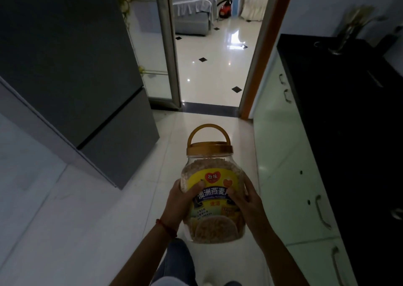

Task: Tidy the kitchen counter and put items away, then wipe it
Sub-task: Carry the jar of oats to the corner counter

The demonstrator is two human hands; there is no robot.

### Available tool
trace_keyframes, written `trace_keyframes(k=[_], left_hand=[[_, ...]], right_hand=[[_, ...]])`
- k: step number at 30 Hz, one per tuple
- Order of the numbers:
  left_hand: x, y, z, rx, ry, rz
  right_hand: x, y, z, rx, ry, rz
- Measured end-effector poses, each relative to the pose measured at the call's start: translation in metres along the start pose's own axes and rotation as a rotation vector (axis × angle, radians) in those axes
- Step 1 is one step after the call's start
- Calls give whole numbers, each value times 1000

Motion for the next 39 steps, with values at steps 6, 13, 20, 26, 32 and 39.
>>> trace_keyframes(k=[6,13,20,26,32,39], left_hand=[[-41,131,-33,1,1,-13],[-110,279,-57,66,74,-55],[-158,403,-20,209,122,-104],[-182,513,35,272,124,-91],[-225,607,96,257,129,-79],[-260,709,151,277,148,-69]], right_hand=[[22,139,6,-8,33,11],[70,273,1,-94,56,34],[100,369,-52,-240,105,25],[121,459,-126,-280,127,-10],[158,543,-208,-285,152,-34],[191,626,-284,-314,141,-60]])
Point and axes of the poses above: each hand's wrist, its own y-axis towards the middle knuckle, its own z-axis out of the palm, x = y × z, the point moved 3 cm from there along y, towards the middle knuckle, and after that the axes turned 4 degrees about x, right-handed, at the moved point
